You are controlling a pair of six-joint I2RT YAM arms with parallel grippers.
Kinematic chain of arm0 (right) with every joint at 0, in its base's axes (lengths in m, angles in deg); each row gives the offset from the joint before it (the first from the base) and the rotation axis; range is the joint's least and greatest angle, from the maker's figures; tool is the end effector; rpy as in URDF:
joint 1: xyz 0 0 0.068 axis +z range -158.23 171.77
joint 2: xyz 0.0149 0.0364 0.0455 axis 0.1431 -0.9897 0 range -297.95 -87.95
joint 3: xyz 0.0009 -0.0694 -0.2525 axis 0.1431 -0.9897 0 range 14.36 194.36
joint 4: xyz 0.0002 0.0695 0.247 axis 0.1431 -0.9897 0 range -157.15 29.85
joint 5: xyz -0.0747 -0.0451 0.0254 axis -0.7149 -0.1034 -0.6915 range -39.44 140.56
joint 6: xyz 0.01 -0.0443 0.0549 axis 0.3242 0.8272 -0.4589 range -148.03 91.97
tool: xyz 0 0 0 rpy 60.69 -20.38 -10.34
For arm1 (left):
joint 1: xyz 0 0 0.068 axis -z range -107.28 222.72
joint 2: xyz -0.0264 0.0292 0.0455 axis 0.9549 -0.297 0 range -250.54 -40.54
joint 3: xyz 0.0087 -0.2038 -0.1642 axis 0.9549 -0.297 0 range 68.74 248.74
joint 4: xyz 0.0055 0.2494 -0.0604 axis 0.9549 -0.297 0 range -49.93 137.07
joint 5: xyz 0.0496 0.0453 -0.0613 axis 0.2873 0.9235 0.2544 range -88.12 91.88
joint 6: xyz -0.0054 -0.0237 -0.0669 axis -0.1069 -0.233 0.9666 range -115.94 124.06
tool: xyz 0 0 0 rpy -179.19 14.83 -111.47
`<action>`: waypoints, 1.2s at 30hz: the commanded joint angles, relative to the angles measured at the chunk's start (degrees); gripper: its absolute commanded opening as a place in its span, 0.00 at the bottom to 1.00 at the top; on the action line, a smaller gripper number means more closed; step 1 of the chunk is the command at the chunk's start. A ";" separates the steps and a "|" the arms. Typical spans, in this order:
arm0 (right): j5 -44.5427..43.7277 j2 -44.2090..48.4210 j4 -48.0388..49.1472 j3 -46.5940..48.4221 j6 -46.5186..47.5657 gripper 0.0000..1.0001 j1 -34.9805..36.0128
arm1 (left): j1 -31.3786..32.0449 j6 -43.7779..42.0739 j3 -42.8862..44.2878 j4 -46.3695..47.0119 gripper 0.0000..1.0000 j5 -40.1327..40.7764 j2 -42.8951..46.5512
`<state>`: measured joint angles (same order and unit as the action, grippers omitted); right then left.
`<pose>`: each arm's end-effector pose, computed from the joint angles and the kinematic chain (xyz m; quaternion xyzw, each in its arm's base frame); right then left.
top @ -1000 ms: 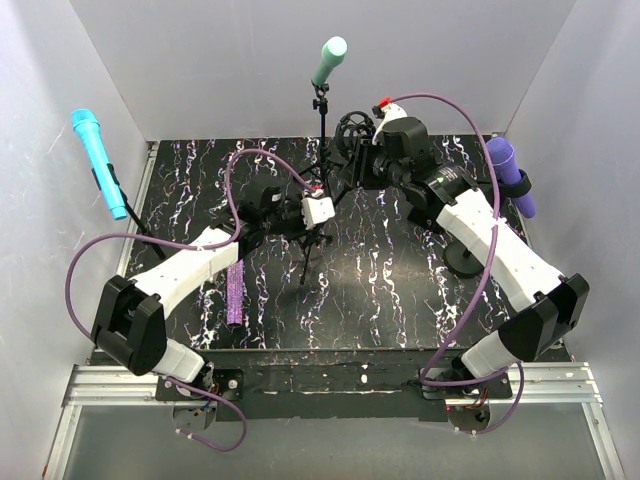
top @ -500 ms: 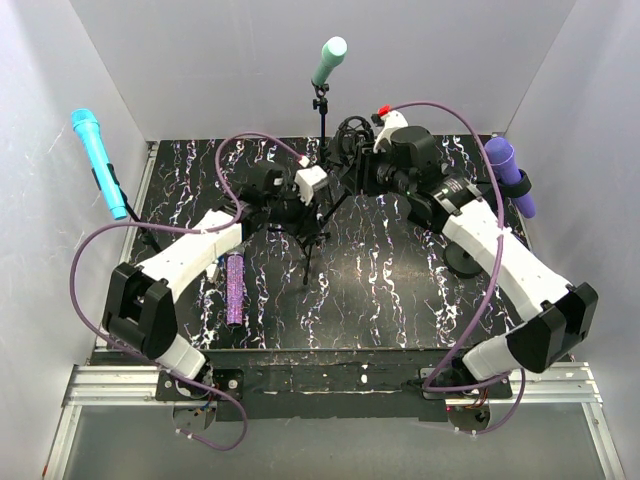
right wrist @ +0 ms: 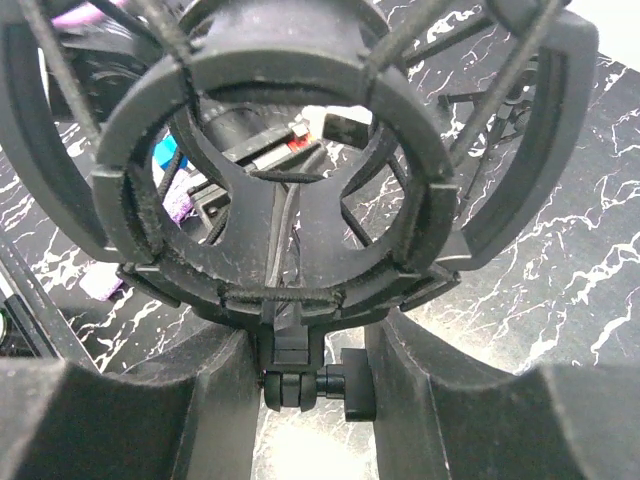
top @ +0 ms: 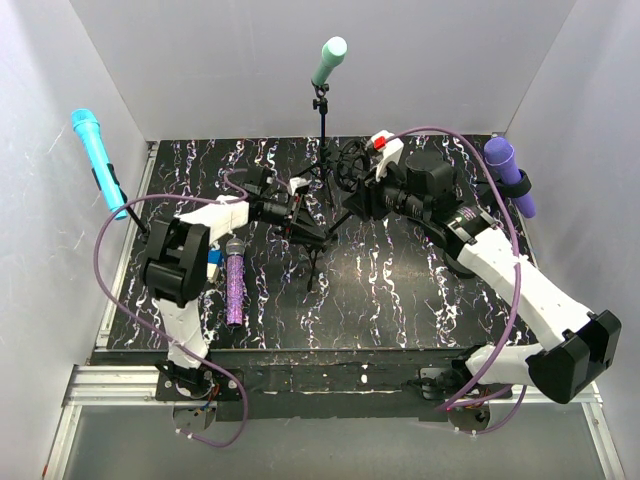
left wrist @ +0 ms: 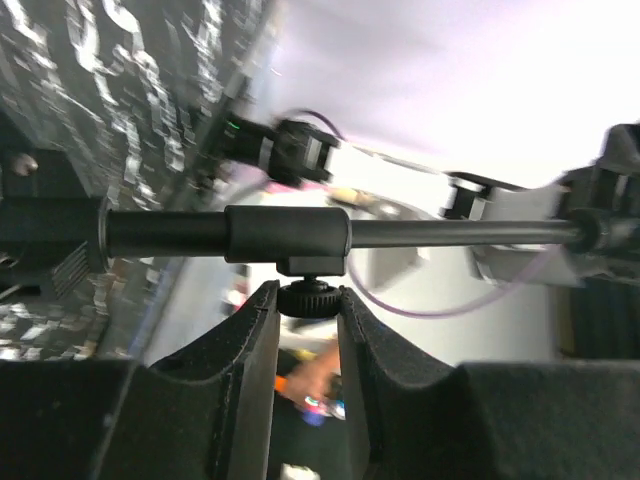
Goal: Remove the microphone from the stand
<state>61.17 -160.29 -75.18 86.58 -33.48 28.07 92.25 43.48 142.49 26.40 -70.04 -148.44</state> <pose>0.2437 0.1922 0.3794 -0.2644 0.7473 0.2842 0.5393 0.3425 -0.1806 0.1936 -0.0415 -0.7906 0.6077 0.0625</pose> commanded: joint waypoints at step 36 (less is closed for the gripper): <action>1.17 -7.21 -6.86 10.83 -13.09 0.01 -0.08 | 19.85 -74.31 -19.70 12.67 0.62 56.10 34.77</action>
<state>60.34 -166.98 -80.45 95.22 -42.27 27.72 111.31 -29.64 123.35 33.50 -16.40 -114.06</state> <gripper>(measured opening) 0.471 0.621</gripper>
